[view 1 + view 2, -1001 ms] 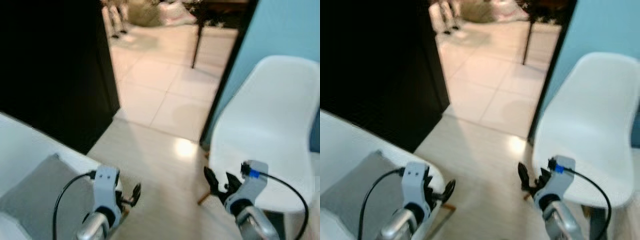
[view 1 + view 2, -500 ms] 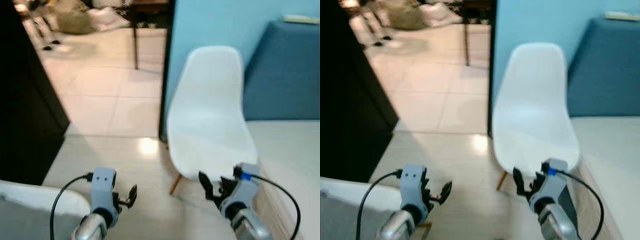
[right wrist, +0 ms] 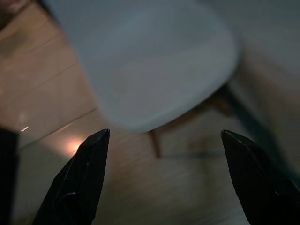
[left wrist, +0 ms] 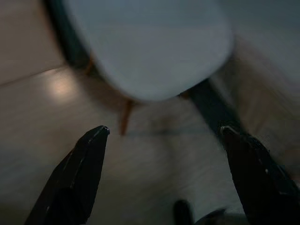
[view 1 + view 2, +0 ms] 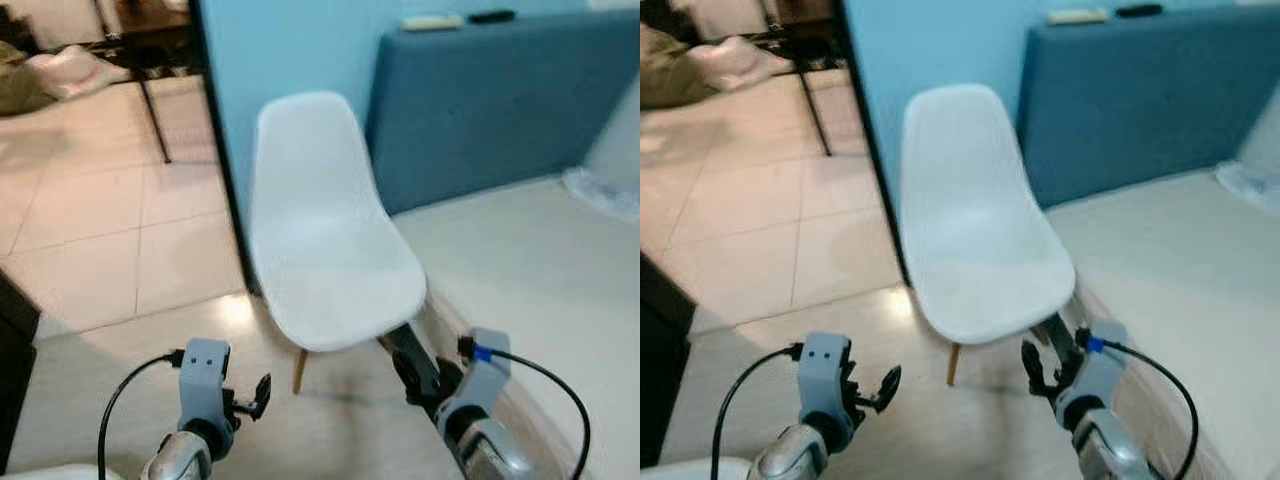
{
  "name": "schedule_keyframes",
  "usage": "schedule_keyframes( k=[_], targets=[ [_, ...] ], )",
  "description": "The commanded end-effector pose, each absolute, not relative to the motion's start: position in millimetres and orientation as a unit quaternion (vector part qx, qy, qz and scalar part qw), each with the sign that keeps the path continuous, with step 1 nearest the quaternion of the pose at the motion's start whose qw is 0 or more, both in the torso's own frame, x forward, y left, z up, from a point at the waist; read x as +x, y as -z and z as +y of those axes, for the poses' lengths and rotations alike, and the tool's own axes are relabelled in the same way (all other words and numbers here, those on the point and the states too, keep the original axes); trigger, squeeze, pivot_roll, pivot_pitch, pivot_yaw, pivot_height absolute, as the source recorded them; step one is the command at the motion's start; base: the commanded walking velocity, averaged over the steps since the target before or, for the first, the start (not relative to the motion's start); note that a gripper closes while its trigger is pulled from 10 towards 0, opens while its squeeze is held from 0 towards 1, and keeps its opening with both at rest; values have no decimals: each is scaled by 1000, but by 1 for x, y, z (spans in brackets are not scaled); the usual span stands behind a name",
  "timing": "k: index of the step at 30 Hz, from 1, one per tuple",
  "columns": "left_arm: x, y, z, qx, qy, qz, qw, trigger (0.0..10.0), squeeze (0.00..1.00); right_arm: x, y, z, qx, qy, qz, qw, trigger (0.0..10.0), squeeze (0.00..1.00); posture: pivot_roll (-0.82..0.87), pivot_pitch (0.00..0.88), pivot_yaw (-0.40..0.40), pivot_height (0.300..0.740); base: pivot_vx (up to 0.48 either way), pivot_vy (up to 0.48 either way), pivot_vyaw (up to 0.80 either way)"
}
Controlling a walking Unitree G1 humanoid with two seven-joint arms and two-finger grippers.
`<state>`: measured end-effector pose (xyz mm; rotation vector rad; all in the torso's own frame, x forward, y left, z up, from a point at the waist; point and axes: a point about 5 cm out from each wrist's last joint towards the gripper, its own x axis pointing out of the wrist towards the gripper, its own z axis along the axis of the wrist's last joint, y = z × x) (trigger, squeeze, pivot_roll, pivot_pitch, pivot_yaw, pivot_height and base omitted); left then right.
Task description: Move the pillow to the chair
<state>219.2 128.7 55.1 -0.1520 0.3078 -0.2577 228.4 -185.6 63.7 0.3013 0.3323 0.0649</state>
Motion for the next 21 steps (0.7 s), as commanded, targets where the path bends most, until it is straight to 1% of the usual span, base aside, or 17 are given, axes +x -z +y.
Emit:
schedule_keyframes(
  k=[1,21],
  targets=[
    [217,-52,133,-66,119,159,978,10000,0,227,-59,-184,150,-30,173,973,10000,0,-32,61,25,740,0,0,-769],
    [221,-54,135,-60,116,151,980,10000,0,230,-60,-183,147,-26,171,974,10000,0,-28,67,28,740,0,0,-767]
  ],
)
